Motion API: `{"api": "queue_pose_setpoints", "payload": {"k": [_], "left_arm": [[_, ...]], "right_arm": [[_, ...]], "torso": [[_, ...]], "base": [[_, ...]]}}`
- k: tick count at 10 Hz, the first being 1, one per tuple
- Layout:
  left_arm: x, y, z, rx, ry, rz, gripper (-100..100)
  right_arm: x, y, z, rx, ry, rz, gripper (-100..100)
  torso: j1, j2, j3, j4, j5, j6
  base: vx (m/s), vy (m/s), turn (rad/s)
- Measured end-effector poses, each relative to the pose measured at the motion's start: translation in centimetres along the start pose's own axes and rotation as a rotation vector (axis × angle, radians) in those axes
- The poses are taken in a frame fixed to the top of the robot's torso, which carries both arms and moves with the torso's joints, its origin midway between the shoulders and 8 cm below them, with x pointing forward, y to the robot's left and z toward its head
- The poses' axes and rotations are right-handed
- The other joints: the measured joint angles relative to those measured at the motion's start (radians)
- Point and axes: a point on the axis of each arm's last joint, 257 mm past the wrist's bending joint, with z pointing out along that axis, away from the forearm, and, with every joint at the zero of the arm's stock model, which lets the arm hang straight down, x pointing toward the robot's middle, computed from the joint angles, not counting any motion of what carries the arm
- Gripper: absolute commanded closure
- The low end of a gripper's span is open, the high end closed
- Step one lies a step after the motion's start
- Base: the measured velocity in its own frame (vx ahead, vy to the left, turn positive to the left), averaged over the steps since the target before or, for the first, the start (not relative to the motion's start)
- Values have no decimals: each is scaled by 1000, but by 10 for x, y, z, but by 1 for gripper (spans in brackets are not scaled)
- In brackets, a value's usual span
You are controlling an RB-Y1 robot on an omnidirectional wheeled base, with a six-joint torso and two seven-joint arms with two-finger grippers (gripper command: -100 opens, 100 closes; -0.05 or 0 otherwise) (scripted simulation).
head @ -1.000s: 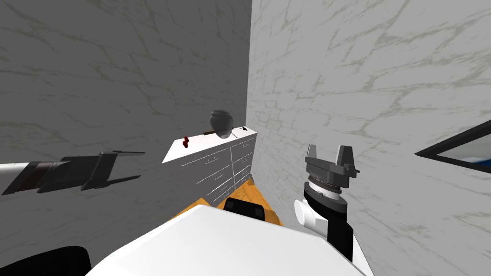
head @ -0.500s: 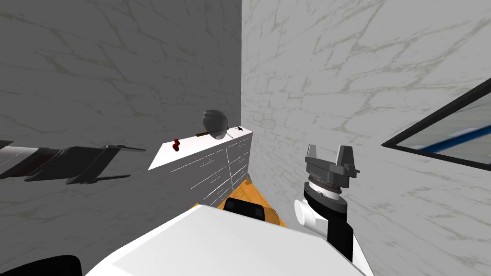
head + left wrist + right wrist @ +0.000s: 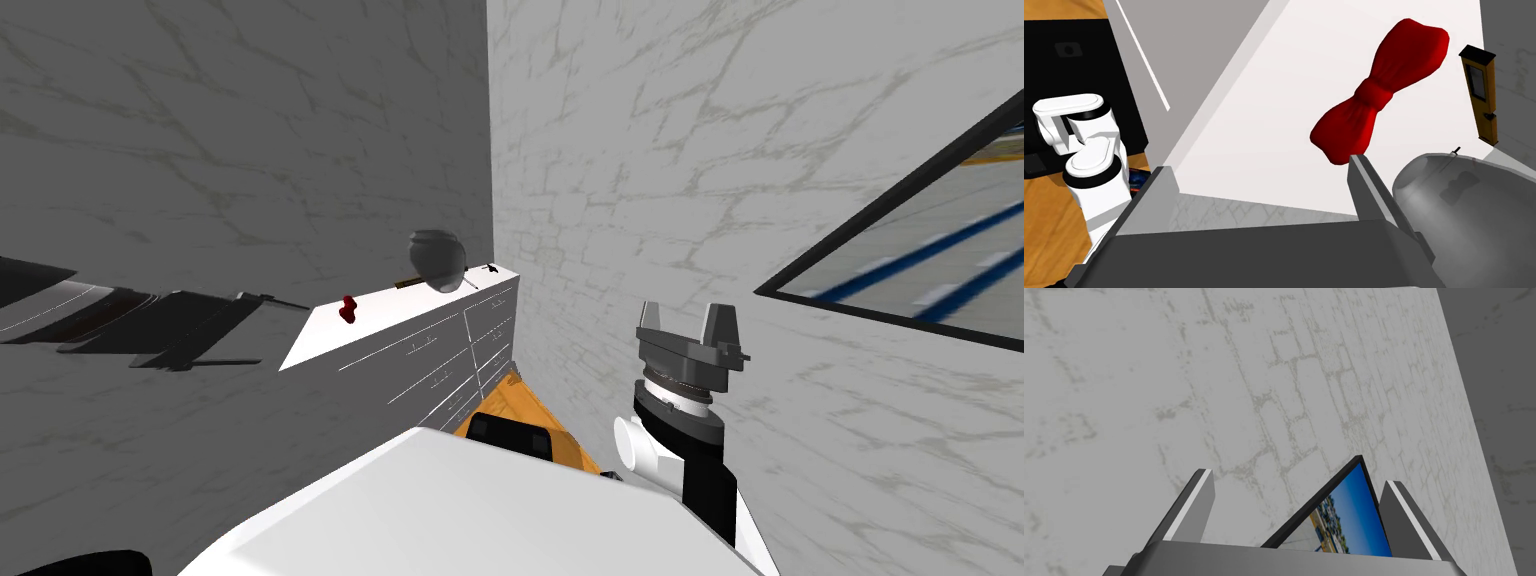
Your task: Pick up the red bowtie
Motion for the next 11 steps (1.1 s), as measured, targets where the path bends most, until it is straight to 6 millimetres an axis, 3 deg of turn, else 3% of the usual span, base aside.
{"api": "queue_pose_setpoints", "payload": {"k": [11], "left_arm": [[3,16,6,314,110,378,-100]], "right_arm": [[0,0,0,0,0,0,0]], "torso": [[1,0,0,0,0,-1]], "base": [[-2,20,-121]]}}
